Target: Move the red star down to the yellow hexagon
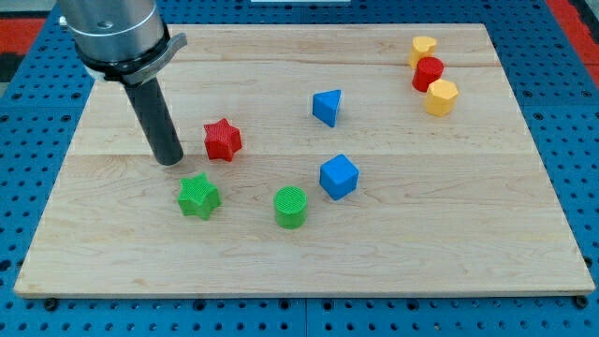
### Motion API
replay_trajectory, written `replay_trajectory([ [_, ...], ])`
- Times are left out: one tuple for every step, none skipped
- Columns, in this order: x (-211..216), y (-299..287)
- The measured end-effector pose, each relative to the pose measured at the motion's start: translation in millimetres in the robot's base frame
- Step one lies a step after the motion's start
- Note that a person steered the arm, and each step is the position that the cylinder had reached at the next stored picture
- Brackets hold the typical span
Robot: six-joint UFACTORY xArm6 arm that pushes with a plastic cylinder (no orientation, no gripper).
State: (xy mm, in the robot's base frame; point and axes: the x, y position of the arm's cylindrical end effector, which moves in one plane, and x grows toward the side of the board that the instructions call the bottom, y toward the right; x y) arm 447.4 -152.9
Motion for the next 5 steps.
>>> replay_trajectory([
  [-18, 18],
  [-19, 18],
  [-26, 42],
  [-23, 81],
  [-17, 103],
])
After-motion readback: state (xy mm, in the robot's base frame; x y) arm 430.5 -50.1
